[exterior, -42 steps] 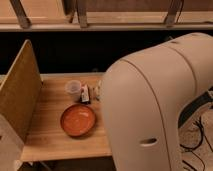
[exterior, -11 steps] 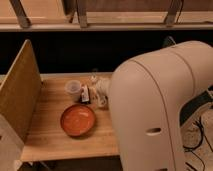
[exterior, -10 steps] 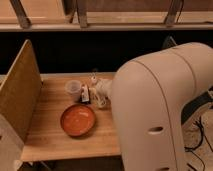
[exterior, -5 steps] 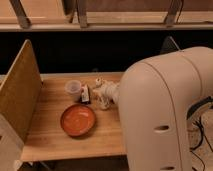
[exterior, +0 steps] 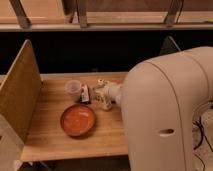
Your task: Stand the bottle upright
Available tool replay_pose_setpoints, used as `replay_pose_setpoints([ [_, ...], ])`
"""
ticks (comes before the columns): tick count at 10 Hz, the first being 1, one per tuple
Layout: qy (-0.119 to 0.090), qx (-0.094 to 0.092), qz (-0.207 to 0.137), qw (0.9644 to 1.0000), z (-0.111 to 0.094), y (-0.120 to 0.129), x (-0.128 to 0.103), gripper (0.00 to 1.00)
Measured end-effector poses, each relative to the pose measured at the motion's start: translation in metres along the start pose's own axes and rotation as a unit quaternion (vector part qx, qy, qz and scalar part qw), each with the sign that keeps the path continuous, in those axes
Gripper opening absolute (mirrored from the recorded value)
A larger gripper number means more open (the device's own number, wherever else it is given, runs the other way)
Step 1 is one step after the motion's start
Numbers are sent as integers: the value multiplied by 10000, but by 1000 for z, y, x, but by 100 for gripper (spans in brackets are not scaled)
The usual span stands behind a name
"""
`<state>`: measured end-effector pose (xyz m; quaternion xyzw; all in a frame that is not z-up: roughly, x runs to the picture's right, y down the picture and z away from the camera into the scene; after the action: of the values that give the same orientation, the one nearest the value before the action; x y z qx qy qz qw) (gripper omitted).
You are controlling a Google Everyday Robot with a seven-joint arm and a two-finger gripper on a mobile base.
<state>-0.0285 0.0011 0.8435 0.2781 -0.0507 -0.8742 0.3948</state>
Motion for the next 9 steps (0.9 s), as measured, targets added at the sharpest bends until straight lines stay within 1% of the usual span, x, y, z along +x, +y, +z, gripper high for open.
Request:
replay_pose_setpoints([
  [3, 41, -14, -2, 10000, 1, 1, 2, 0],
  [4, 165, -19, -34, 9999, 6, 2, 7, 0],
  [6, 354, 86, -204, 9991, 18, -5, 16, 0],
  [7, 448, 181, -297, 9984, 27, -10, 20, 0],
  [9, 582, 330, -332, 9972, 35, -20, 21, 0],
])
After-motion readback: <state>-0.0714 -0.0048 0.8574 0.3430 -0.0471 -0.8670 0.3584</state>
